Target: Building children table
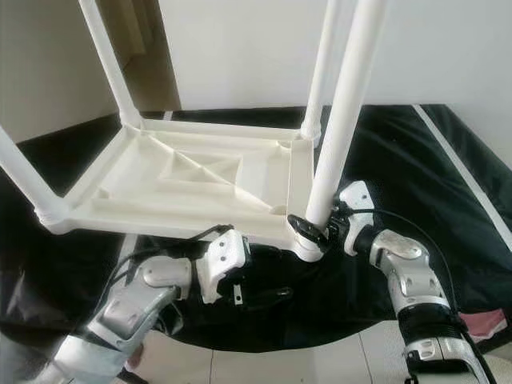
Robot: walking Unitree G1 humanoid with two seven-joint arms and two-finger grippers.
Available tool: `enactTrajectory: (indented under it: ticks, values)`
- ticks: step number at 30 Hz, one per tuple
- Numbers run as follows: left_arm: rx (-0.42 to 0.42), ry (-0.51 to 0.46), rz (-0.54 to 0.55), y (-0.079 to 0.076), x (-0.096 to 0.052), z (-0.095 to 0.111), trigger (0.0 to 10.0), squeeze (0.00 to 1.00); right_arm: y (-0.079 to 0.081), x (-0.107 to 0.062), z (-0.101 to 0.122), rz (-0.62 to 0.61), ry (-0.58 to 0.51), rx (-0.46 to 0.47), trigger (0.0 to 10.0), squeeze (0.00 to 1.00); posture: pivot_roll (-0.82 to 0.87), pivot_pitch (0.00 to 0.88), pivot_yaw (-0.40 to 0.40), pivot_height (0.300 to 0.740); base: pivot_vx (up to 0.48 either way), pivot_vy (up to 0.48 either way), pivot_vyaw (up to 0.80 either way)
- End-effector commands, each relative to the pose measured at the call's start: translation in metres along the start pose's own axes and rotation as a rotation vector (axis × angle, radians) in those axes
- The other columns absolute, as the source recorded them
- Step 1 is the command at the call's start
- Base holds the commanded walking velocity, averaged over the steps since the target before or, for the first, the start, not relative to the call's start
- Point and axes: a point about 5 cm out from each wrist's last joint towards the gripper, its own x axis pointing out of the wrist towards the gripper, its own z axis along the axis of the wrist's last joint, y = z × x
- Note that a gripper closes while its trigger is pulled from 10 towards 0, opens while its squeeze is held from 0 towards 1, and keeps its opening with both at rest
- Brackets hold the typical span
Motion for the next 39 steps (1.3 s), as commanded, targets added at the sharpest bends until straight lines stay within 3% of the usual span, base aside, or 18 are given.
enactTrajectory:
  ticks: [1,8,9,13,20,21,23,24,31,39]
  values:
    - [-0.019,-0.015,0.022,-0.002,0.001,0.002,10.0,0.00,-0.009,0.001,0.002,-0.037,0.012,-0.025,10.0,0.00,-0.03,0.006,-0.024,0.740,0.000,0.000,0.00]
    - [-0.011,-0.042,0.092,-0.001,0.006,0.008,10.0,0.00,-0.017,0.002,0.003,-0.061,0.012,-0.042,10.0,0.00,-0.03,0.006,-0.028,0.740,0.000,0.000,0.00]
    - [-0.011,-0.021,0.133,0.003,0.007,0.005,10.0,0.00,-0.017,0.002,0.001,-0.068,0.022,-0.044,0.0,0.00,-0.03,0.007,-0.029,0.740,0.000,0.000,0.00]
    - [-0.012,0.018,0.252,0.015,0.010,0.000,10.0,0.00,-0.016,0.003,-0.005,-0.078,0.040,-0.043,0.0,0.00,-0.03,0.007,-0.024,0.740,0.000,0.000,0.00]
    - [-0.002,0.032,0.302,0.021,0.011,0.000,10.0,0.00,-0.011,0.001,-0.010,-0.081,0.039,-0.032,0.0,0.00,-0.04,0.007,-0.020,0.740,0.000,0.000,0.00]
    - [0.003,0.046,0.335,0.026,0.011,-0.001,10.0,0.00,-0.008,-0.001,-0.013,-0.106,0.040,-0.024,4.7,0.00,-0.05,0.006,-0.015,0.740,0.000,0.000,0.00]
    - [0.004,0.049,0.340,0.027,0.011,-0.001,10.0,0.00,-0.007,-0.002,-0.014,-0.117,0.040,-0.022,4.7,0.00,-0.05,0.006,-0.015,0.740,0.000,0.000,0.00]
    - [-0.002,0.056,0.349,0.028,0.012,-0.002,10.0,0.00,-0.008,-0.003,-0.016,-0.153,0.040,-0.013,10.0,0.00,-0.06,0.001,-0.009,0.740,0.000,0.000,0.00]
    - [0.004,0.070,0.398,0.035,0.015,-0.004,10.0,0.00,-0.007,-0.006,-0.026,-0.310,0.080,0.008,10.0,0.00,-0.08,0.000,0.005,0.740,0.000,0.000,0.00]
    - [-0.004,0.070,0.493,0.053,0.017,-0.003,10.0,0.00,0.021,0.001,-0.031,-0.496,0.062,0.083,10.0,0.00,-0.10,0.000,0.027,0.740,0.000,0.000,0.00]
